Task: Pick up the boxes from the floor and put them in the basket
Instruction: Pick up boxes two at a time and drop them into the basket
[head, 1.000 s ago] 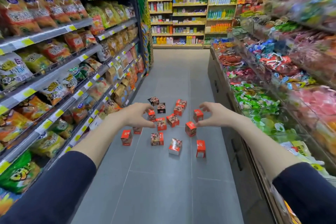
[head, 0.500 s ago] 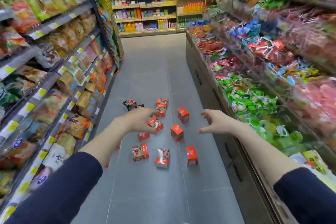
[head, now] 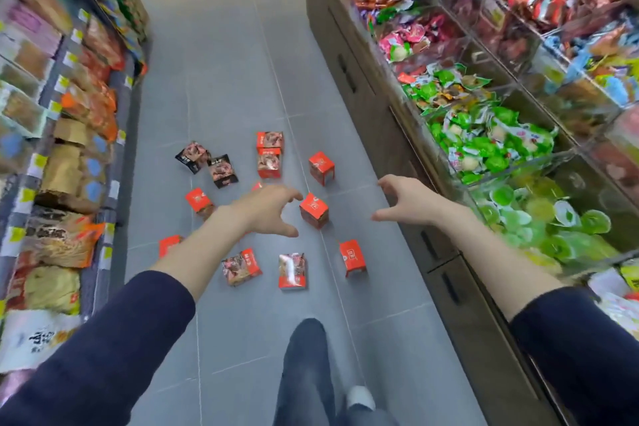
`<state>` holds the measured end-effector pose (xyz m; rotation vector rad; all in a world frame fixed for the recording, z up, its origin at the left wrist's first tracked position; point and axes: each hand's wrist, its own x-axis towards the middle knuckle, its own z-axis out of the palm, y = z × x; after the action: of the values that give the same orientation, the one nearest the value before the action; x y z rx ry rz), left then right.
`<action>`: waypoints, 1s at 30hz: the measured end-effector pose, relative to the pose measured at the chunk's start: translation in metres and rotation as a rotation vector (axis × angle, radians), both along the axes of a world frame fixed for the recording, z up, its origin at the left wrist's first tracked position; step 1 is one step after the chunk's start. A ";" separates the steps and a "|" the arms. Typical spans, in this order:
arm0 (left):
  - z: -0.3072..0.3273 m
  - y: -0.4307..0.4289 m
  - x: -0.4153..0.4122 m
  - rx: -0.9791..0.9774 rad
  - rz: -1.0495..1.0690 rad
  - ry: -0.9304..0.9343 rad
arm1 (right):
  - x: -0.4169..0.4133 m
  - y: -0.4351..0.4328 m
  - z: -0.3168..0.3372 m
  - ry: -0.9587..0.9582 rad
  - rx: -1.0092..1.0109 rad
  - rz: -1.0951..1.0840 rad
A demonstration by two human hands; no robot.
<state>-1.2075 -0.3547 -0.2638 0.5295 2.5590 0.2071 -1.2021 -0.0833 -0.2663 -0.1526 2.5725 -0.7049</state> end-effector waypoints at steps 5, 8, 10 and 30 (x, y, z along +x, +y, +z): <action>-0.051 -0.020 -0.058 -0.041 -0.039 -0.040 | -0.054 -0.022 -0.054 -0.053 0.011 -0.048; -0.106 -0.034 -0.083 -0.050 -0.036 -0.083 | -0.081 -0.038 -0.103 -0.104 0.030 -0.015; -0.152 -0.044 -0.094 -0.067 -0.031 -0.101 | -0.096 -0.049 -0.145 -0.153 0.044 0.022; -0.660 -0.102 -0.082 -0.198 0.161 -0.176 | -0.133 -0.148 -0.650 -0.473 -0.066 0.181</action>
<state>-1.2897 -0.4563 -0.9236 0.2200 2.4159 0.0519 -1.3347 -0.2310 -0.9162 -0.2095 2.0581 -0.6653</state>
